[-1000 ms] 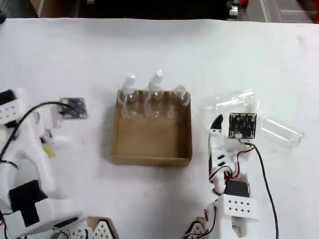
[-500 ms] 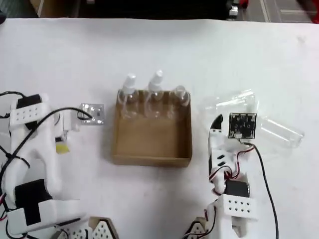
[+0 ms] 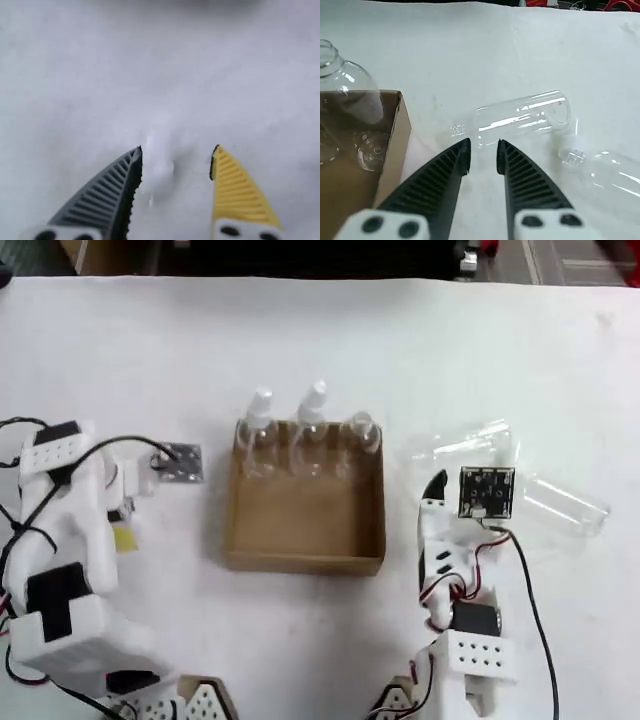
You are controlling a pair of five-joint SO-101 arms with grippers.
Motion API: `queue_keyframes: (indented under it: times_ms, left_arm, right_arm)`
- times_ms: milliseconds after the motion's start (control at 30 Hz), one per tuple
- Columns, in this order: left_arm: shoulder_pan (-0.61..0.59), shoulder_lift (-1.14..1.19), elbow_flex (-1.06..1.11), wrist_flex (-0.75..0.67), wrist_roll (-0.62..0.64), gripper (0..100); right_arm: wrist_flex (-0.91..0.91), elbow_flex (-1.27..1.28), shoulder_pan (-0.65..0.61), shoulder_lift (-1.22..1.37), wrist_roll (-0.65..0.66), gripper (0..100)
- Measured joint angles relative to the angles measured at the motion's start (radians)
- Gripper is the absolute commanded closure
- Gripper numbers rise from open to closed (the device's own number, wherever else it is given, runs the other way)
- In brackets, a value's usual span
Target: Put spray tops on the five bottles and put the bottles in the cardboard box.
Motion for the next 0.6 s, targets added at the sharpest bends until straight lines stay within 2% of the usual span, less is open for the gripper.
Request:
queue_keyframes:
  times_ms: [433,600]
  left_arm:
    - [-0.014,0.138,-0.074,0.003,0.0,79]
    - [-0.014,0.172,-0.094,0.003,0.0,94]
  right_arm:
    - [0.0,0.0,0.0,0.0,0.0,92.5]
    - [0.0,0.0,0.0,0.0,0.0,92.5]
